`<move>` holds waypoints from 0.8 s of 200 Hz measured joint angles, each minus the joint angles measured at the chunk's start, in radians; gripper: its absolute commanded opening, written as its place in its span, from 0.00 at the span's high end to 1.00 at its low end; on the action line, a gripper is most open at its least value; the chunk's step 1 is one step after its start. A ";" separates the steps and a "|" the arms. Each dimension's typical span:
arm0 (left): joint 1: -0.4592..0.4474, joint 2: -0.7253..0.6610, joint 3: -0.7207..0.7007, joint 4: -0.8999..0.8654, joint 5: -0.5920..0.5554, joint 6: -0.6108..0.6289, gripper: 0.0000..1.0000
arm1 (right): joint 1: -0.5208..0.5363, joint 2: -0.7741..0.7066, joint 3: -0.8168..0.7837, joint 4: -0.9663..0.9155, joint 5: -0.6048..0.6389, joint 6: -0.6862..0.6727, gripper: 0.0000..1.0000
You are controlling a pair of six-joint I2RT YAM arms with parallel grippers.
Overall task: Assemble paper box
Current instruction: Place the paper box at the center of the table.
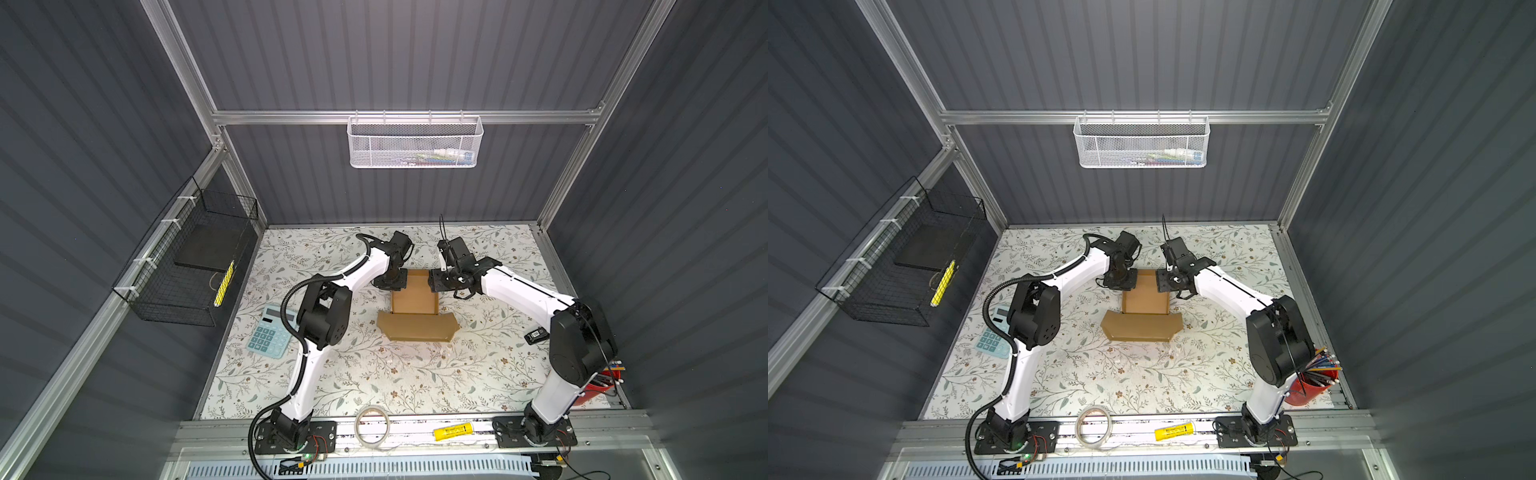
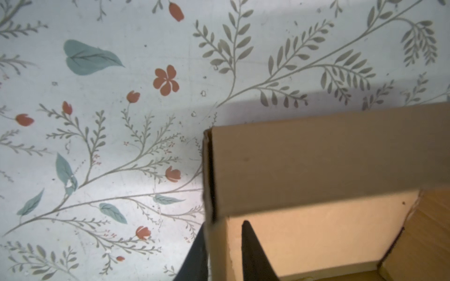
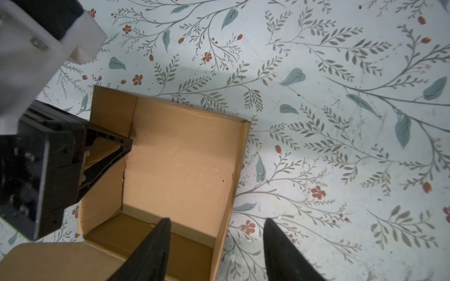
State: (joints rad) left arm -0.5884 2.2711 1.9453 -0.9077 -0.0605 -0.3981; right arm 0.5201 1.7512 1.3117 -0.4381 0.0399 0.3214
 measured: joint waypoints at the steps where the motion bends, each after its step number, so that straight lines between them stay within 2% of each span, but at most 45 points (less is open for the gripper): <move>1: 0.000 0.000 0.001 0.000 0.000 0.000 0.69 | 0.000 0.001 0.000 0.000 -0.001 0.000 0.38; 69: 0.000 0.000 0.058 -0.020 -0.015 0.010 0.58 | -0.025 0.021 0.000 0.033 -0.038 0.000 0.37; 160: 0.001 0.000 0.163 -0.061 -0.041 0.022 0.55 | -0.049 0.023 -0.001 0.036 -0.071 0.001 0.37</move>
State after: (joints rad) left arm -0.5873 2.2711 2.1082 -0.9691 -0.1013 -0.3763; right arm 0.4713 1.7741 1.3109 -0.4023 -0.0311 0.3222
